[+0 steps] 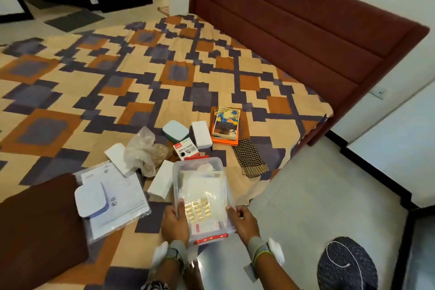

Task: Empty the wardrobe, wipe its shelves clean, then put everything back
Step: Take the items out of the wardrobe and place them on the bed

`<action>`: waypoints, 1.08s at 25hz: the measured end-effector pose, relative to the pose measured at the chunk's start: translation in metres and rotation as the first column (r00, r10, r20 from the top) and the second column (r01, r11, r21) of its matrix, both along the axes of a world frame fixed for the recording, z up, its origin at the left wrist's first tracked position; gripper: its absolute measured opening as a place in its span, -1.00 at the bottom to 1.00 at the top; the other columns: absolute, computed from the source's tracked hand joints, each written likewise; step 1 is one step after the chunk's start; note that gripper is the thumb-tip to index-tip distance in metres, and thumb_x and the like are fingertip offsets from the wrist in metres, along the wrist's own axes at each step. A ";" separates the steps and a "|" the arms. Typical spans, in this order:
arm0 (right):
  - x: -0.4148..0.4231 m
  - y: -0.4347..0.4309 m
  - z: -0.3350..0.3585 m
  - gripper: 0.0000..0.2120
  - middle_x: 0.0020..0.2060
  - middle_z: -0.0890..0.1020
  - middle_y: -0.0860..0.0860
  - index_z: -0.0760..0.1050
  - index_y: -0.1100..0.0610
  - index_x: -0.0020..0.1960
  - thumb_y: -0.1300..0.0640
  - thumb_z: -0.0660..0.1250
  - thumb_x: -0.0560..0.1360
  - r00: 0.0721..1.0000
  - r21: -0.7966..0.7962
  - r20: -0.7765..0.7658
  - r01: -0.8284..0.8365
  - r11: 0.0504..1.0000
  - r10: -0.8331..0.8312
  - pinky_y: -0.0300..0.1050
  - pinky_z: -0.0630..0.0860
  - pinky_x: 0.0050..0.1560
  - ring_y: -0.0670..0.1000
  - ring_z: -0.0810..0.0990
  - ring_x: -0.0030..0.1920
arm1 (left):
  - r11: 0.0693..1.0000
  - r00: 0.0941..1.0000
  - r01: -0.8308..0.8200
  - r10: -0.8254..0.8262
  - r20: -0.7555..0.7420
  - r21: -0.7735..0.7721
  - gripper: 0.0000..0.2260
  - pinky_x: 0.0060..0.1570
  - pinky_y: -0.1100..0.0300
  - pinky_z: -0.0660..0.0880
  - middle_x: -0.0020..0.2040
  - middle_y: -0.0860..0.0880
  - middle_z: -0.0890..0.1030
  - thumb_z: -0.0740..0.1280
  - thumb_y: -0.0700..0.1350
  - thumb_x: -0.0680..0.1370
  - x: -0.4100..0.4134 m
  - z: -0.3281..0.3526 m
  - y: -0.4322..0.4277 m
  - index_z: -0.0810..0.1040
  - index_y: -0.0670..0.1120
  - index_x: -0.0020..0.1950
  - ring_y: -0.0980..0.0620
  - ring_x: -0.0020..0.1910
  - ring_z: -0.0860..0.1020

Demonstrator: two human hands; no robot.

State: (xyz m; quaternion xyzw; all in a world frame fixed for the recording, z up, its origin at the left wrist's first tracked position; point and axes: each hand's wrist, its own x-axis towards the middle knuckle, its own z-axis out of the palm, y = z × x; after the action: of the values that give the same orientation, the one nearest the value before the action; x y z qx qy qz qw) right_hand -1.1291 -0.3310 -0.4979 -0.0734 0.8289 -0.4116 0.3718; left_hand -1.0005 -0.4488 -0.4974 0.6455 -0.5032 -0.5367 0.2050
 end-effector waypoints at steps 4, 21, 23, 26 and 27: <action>-0.048 -0.033 0.012 -0.82 -0.11 0.60 0.05 0.47 0.10 -0.04 -0.02 0.31 0.53 0.999 -0.023 0.037 0.038 0.999 -0.037 0.03 0.62 -0.01 0.08 0.61 -0.10 | 1.000 1.000 -0.001 0.002 -0.015 0.026 -0.64 -0.02 -0.03 0.55 -0.11 -0.15 0.57 0.18 0.18 0.57 -0.052 0.003 -0.041 0.41 -0.14 -0.09 -0.18 -0.11 0.57; -0.280 -0.310 -0.004 -0.86 -0.14 0.58 0.04 0.52 0.16 -0.01 0.09 0.30 0.54 0.987 -0.134 -0.161 -0.030 0.990 0.008 -0.08 0.50 -0.03 0.11 0.57 -0.04 | 0.967 0.966 -0.031 0.093 -0.240 0.252 -0.70 0.11 -0.13 0.54 0.11 -0.06 0.60 0.38 -0.05 0.43 -0.252 -0.047 -0.265 0.48 -0.02 0.14 -0.10 0.05 0.58; -0.321 -0.361 -0.017 -0.81 -0.08 0.59 0.07 0.54 0.20 0.08 0.11 0.29 0.55 0.985 -0.113 -0.166 -0.061 0.992 0.042 -0.15 0.42 -0.06 0.09 0.55 -0.03 | 0.979 0.979 -0.048 0.086 -0.186 0.198 -0.69 0.09 -0.13 0.55 0.14 -0.11 0.61 0.35 -0.08 0.42 -0.290 -0.065 -0.307 0.52 -0.04 0.16 -0.12 0.07 0.58; -0.357 -0.414 -0.044 -0.78 0.03 0.62 0.16 0.54 0.22 0.11 0.10 0.27 0.56 0.987 -0.145 -0.153 -0.069 0.987 0.047 -0.10 0.46 0.00 0.11 0.55 0.00 | 0.987 0.982 -0.111 0.127 -0.140 0.116 -0.66 0.08 -0.04 0.54 0.11 -0.06 0.57 0.29 -0.23 0.47 -0.326 -0.046 -0.352 0.47 -0.16 0.25 -0.10 0.04 0.54; -0.368 -0.432 -0.064 -0.78 0.04 0.62 0.16 0.54 0.22 0.11 0.11 0.27 0.56 0.989 -0.121 -0.131 -0.090 0.989 0.074 -0.13 0.44 -0.02 0.08 0.54 -0.02 | 0.984 0.985 -0.133 0.145 -0.097 0.115 -0.65 0.07 0.01 0.53 0.08 -0.06 0.55 0.27 -0.25 0.46 -0.341 -0.059 -0.368 0.47 -0.14 0.24 -0.09 0.03 0.53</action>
State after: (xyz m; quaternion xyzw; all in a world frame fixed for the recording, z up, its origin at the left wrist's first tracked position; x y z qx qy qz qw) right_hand -1.4970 -0.7630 -0.5621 -0.1567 0.8193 -0.4420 0.3299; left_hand -1.3420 -0.8166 -0.5563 0.6601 -0.4158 -0.5806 0.2331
